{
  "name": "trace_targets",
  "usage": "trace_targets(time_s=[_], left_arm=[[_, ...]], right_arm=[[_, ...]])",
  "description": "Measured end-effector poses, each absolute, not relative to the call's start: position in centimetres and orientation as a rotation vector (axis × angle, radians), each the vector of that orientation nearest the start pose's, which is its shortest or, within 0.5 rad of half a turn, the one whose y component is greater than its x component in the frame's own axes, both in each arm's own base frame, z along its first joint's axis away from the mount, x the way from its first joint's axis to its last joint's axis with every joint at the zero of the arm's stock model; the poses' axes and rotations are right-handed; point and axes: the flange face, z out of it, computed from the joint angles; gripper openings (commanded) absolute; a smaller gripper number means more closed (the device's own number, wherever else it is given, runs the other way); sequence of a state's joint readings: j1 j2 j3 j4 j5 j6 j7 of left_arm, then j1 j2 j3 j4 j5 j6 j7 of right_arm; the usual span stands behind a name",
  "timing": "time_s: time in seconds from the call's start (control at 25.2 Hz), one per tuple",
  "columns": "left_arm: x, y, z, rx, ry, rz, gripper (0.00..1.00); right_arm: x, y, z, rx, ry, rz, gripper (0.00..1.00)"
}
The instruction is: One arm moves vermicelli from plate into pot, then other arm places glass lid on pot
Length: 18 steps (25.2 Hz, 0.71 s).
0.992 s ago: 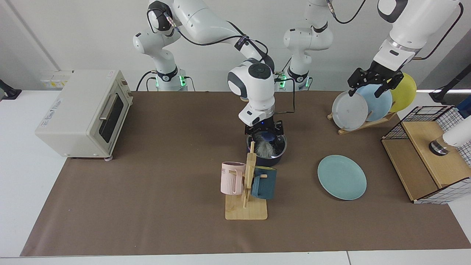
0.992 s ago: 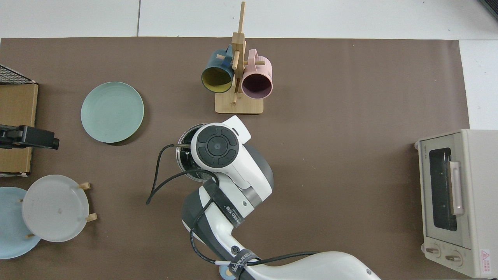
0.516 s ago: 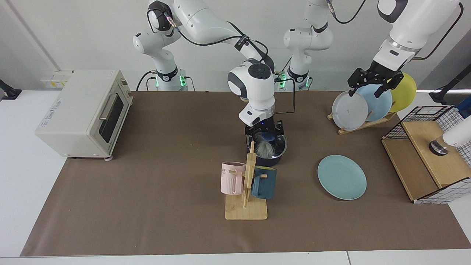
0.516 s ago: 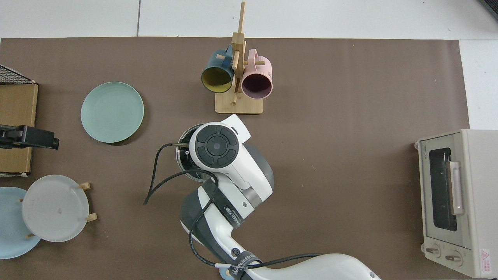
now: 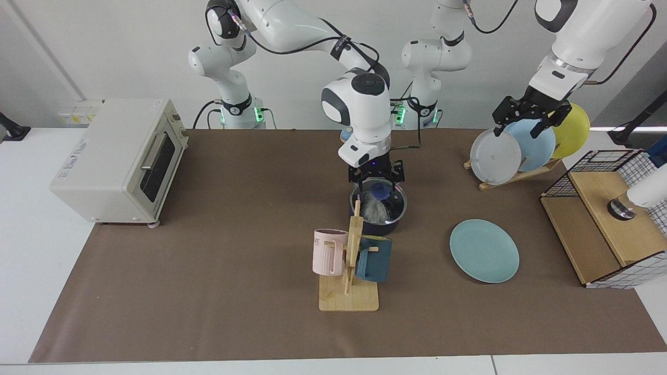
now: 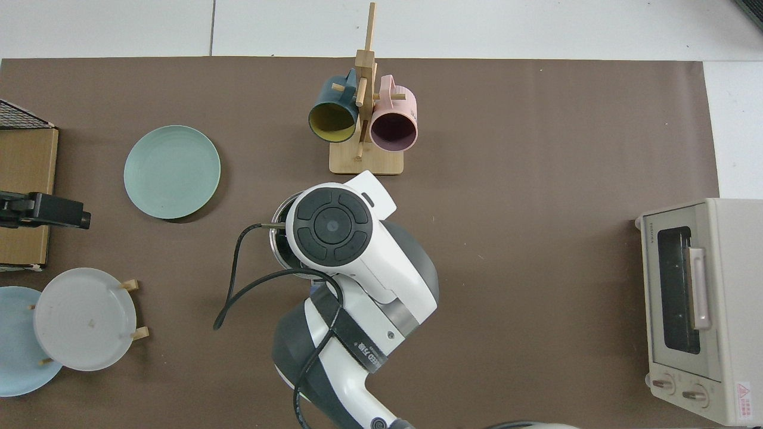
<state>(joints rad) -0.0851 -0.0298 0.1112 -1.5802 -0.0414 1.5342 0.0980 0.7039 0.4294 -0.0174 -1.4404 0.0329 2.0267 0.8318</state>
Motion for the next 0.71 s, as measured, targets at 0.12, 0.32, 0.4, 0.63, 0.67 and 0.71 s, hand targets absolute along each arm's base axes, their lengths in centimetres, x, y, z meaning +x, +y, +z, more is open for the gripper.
trace_targets(time_s=[0.12, 0.32, 0.4, 0.63, 0.67, 0.71], left_arm=[[54.2, 1.1, 63.3, -3.185, 0.117, 0.022, 1.0], [54.2, 1.1, 63.3, -3.185, 0.117, 0.022, 1.0], [54.2, 1.1, 63.3, -3.185, 0.117, 0.022, 1.0], [54.2, 1.0, 63.3, -3.185, 0.117, 0.022, 1.0], [54.2, 1.0, 63.3, -3.185, 0.117, 0.022, 1.0], [54.2, 1.0, 63.3, -3.185, 0.117, 0.022, 1.0]], right_arm=[[53.5, 43.2, 48.4, -3.045, 0.241, -0.14, 0.99], [53.4, 37.9, 52.6, -3.085, 0.285, -0.099, 0.99], [53.7, 34.7, 53.6, -3.098, 0.29, -0.086, 0.99], [53.8, 26.3, 54.2, -3.166, 0.313, -0.096, 0.99], [53.7, 25.1, 54.1, -3.176, 0.324, -0.094, 0.99], [53.6, 24.0, 54.0, -3.184, 0.329, -0.089, 0.99]])
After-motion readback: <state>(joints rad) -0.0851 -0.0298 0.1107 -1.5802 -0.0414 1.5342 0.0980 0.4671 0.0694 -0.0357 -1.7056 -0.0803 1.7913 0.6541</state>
